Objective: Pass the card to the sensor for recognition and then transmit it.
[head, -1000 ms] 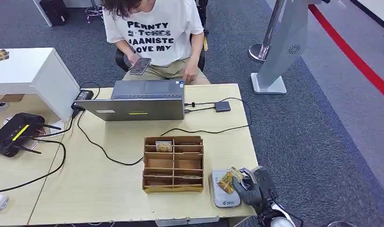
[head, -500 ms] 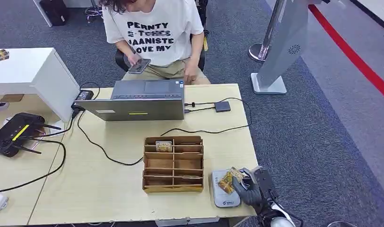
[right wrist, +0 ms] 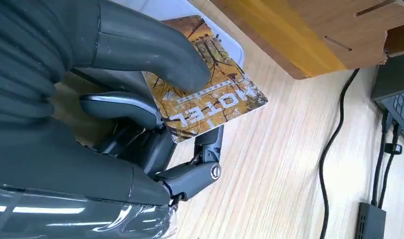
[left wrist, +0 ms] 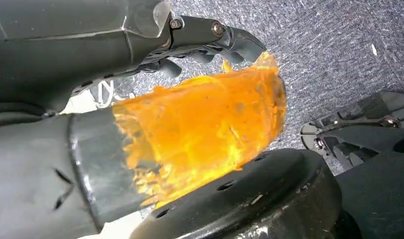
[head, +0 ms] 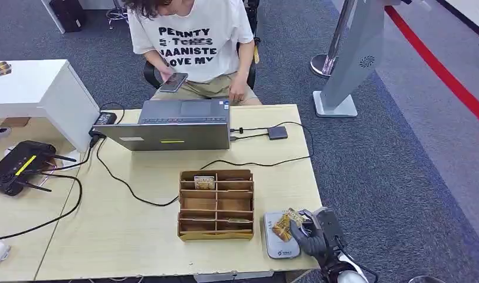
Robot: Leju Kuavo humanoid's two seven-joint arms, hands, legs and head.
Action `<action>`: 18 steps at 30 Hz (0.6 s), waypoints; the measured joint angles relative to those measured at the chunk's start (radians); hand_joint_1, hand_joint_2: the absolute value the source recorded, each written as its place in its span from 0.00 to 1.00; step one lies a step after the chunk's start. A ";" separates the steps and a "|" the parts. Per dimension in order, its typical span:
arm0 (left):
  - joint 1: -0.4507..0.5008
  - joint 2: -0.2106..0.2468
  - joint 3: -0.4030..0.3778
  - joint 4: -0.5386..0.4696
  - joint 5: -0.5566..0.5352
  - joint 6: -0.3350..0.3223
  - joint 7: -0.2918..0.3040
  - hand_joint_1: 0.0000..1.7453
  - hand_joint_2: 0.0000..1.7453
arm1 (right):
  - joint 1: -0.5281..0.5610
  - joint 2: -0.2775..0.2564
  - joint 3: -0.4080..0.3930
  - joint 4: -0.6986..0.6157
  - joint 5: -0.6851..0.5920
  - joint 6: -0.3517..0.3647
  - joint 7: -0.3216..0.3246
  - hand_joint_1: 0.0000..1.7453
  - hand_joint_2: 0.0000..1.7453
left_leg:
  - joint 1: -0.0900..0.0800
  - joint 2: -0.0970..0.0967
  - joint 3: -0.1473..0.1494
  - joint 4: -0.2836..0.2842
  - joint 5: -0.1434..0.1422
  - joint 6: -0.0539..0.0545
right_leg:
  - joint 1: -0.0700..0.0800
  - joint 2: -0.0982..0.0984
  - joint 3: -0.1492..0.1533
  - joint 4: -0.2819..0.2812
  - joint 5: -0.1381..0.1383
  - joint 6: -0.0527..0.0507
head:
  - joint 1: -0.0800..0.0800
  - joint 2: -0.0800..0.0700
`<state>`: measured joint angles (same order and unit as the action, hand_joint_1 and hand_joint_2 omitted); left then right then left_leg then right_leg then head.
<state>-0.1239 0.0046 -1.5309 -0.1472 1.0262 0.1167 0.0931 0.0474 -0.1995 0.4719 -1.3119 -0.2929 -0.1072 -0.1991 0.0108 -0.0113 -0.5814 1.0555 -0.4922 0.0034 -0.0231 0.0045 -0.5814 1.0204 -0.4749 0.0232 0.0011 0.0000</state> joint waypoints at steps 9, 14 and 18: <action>0.000 0.000 0.000 0.000 -0.002 0.000 0.000 0.00 0.00 | 0.001 0.001 -0.001 0.000 -0.004 0.000 0.000 1.00 1.00 | 0.000 0.000 0.000 0.000 0.000 0.000 | 0.000 0.000 0.000 0.000 0.000 0.000 | 0.000 0.000; 0.000 0.000 0.000 0.000 -0.002 0.000 0.000 0.00 0.00 | 0.001 0.001 -0.001 0.000 -0.007 0.000 0.000 1.00 1.00 | 0.000 0.000 0.000 0.000 0.000 0.000 | 0.000 0.000 0.000 0.000 0.000 0.000 | 0.000 0.000; 0.000 0.000 0.000 0.000 -0.003 0.000 0.000 0.00 0.00 | 0.001 0.001 -0.001 0.000 -0.007 0.000 0.000 1.00 1.00 | 0.000 0.000 0.000 0.000 0.000 0.000 | 0.000 0.000 0.000 0.000 0.000 0.000 | 0.000 0.000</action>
<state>-0.1239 0.0046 -1.5309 -0.1472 1.0235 0.1167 0.0931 0.0484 -0.1984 0.4707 -1.3119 -0.2998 -0.1068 -0.1987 0.0108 -0.0113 -0.5812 1.0555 -0.4922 0.0034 -0.0231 0.0045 -0.5812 1.0204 -0.4749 0.0232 0.0011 0.0000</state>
